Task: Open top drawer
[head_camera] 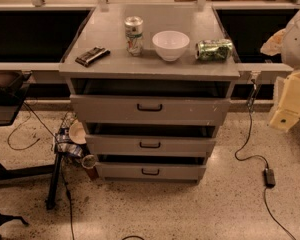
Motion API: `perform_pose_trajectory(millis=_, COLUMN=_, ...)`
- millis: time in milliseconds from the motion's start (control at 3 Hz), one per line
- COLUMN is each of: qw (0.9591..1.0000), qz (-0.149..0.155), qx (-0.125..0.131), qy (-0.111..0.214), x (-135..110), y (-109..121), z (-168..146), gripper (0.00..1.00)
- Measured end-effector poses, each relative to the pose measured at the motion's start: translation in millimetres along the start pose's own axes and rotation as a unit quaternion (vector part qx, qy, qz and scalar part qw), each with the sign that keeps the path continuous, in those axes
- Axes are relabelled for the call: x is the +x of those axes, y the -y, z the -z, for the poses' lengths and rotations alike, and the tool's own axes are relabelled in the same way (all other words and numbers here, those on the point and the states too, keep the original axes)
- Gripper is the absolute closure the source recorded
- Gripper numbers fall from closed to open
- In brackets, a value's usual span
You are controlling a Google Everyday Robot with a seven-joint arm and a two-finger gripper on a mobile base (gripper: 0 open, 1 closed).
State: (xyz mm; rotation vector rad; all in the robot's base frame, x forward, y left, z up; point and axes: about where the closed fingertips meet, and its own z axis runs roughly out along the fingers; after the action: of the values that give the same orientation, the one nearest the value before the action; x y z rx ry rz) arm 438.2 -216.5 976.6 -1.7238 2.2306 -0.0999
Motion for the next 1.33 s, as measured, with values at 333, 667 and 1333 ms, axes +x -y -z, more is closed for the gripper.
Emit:
perform_pose_trajectory(millis=333, qw=1.0, qz=0.0, qx=0.0, qy=0.0, x=-0.1, y=0.0, z=-0.1, gripper=0.0)
perform_pose_trajectory(millis=667, qw=0.9999, qz=0.0, qx=-0.001, qy=0.011, x=-6.2, y=2.6, z=-6.1, gripper=0.0)
perform_pose_trajectory(millis=1333, qw=0.9973, qz=0.029, qx=-0.061, qy=0.027, x=-41.0, y=16.3, z=-82.8, gripper=0.0)
